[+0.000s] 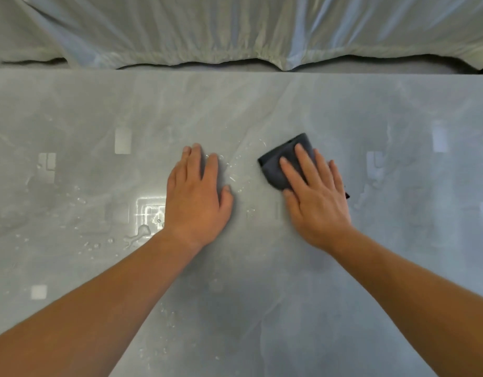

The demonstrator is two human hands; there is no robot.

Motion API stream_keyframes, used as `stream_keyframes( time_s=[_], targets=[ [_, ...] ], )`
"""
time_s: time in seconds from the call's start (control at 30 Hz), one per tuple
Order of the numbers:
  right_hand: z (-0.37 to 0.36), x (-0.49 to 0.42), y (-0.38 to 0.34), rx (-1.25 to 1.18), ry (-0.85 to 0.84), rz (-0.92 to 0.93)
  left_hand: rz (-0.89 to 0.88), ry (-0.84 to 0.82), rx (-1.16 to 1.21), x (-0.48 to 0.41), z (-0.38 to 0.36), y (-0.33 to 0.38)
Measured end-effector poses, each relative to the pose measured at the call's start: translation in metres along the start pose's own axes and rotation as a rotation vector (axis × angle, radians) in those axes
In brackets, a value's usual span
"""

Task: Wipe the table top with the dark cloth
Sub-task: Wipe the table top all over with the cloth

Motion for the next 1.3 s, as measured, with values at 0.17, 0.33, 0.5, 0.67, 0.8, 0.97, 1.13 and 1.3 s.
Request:
stream_keyframes(
  time_s=[0.17, 0.33, 0.5, 0.67, 0.8, 0.97, 1.13, 1.3],
  targets=[
    [0.022, -0.090, 0.016, -0.117, 0.116, -0.353, -0.017, 0.013, -0.028, 0.002, -0.002, -0.003],
    [0.008, -0.066, -0.033, -0.027, 0.060, -0.040, -0.010, 0.000, -0.026, 0.000, -0.002, -0.004],
    [0.005, -0.060, -0.024, -0.004, -0.004, 0.024, -0.008, 0.015, -0.030, -0.002, 0.001, -0.008],
    [0.030, -0.132, 0.008, -0.106, 0.128, -0.304, -0.075, 0.022, -0.069, -0.004, 0.001, -0.019],
    [0.020, -0.115, -0.029, -0.009, 0.094, -0.107, -0.078, 0.014, -0.067, -0.003, 0.002, -0.019],
    [0.022, -0.110, -0.023, 0.026, 0.000, 0.111, -0.081, 0.017, -0.052, -0.002, 0.000, -0.019],
    [0.025, -0.152, -0.034, -0.051, 0.104, -0.202, -0.122, 0.015, -0.066, -0.002, -0.003, -0.024],
    [0.010, -0.101, -0.061, 0.047, 0.000, 0.206, -0.149, -0.037, -0.007, -0.001, 0.004, -0.029]
  ],
)
Point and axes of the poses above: each hand's wrist, its own x-axis away from the middle knuckle, its own z-axis out of the back of the hand, y = z × x, the point moved 4 cm from there along -x, towards the middle knuckle, and after that the axes turned 7 degrees about z, right-handed, at the moved point
